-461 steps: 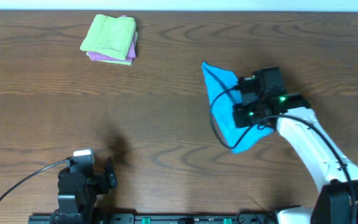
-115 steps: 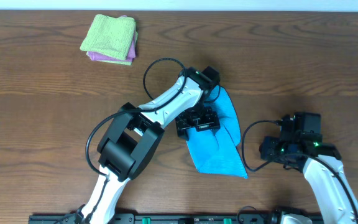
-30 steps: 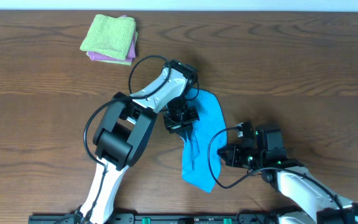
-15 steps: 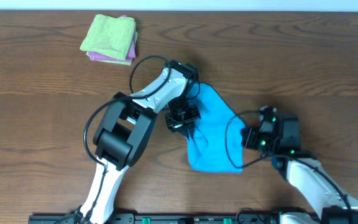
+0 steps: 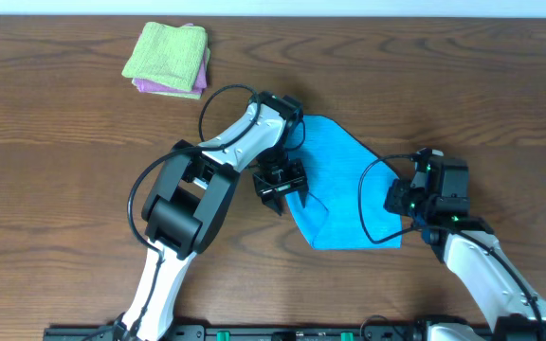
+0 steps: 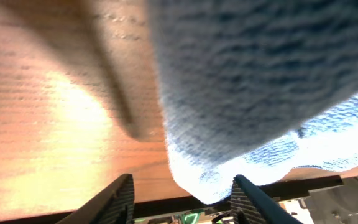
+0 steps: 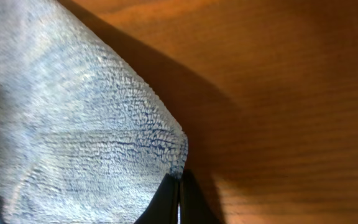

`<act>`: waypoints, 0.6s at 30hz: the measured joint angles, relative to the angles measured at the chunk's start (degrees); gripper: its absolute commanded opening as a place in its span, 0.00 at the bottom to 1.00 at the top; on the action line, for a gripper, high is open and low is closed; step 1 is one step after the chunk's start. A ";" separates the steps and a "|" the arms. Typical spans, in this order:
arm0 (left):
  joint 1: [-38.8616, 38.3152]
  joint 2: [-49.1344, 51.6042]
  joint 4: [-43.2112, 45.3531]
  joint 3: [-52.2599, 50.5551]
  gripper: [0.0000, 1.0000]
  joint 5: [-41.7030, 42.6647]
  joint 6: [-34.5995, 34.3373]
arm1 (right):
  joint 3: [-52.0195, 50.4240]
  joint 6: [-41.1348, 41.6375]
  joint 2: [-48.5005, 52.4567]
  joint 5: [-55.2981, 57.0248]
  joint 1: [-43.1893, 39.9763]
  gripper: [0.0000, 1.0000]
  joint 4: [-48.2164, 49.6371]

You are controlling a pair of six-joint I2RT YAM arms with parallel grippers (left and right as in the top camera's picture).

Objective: Fold the cloth

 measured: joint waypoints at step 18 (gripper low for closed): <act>-1.62 0.00 -1.51 0.00 0.56 13.97 0.20 | 0.00 -0.83 0.00 1.86 -0.33 0.02 -0.72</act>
